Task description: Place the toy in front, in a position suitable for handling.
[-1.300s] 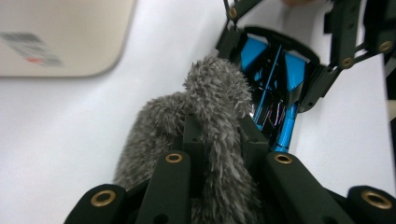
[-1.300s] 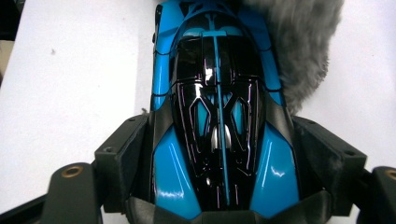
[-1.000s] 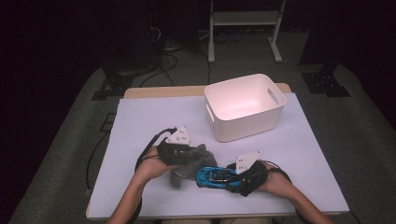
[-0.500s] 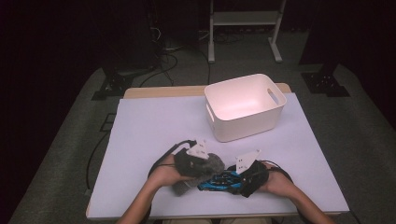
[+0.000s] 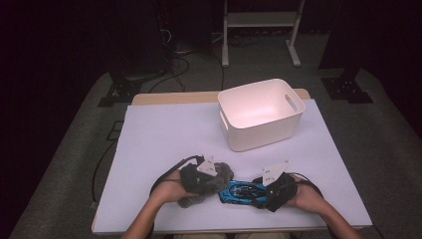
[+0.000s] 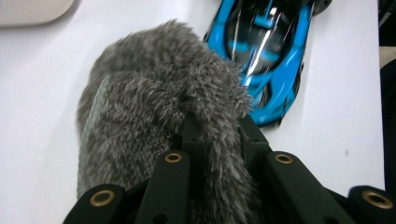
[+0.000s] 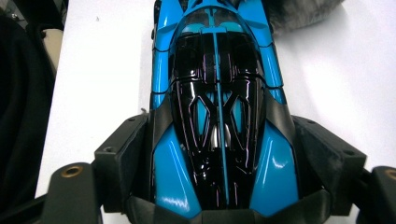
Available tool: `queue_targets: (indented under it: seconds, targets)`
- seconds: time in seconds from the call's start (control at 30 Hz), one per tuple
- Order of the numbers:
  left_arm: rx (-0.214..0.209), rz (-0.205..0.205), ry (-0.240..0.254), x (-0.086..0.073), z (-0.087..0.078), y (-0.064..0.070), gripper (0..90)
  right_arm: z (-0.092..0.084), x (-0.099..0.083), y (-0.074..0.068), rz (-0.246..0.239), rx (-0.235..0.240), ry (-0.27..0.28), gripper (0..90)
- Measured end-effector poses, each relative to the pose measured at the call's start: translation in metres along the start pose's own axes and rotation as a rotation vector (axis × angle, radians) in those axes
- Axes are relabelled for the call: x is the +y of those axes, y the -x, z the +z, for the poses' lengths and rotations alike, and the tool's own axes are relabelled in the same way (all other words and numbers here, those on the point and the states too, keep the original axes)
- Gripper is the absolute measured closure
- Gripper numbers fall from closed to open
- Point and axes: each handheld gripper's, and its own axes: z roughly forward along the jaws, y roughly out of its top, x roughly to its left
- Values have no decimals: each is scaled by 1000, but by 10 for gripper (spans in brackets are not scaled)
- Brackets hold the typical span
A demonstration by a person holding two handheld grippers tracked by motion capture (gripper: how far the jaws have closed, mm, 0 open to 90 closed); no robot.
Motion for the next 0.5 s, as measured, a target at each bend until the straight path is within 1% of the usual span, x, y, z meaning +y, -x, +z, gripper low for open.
queue_targets:
  seconds: [0.1,0.17,0.2,0.23,0.27,0.3,0.33,0.43,0.5]
  targets:
    - [24,-19,9,-9,-13,-4,775,0,0,0,4,1,5,231]
    - [37,-38,35,-15,-24,-6,775,0,-1,0,1,0,8,231]
    - [52,-55,59,-19,-34,-9,775,1,-1,0,1,-1,11,231]
    - [55,-75,86,-21,-40,-10,776,1,-1,0,5,0,13,231]
    - [61,-87,119,-24,-52,-13,776,1,-1,0,5,1,14,230]
    - [74,-95,135,-27,-61,-14,776,1,-1,0,10,3,14,230]
    - [85,-99,144,-29,-69,-16,776,1,-1,0,15,6,18,230]
    - [124,-103,161,-34,-91,-18,776,3,0,2,6,9,23,230]
    - [137,-110,165,-37,-101,-19,779,4,2,1,2,7,20,231]
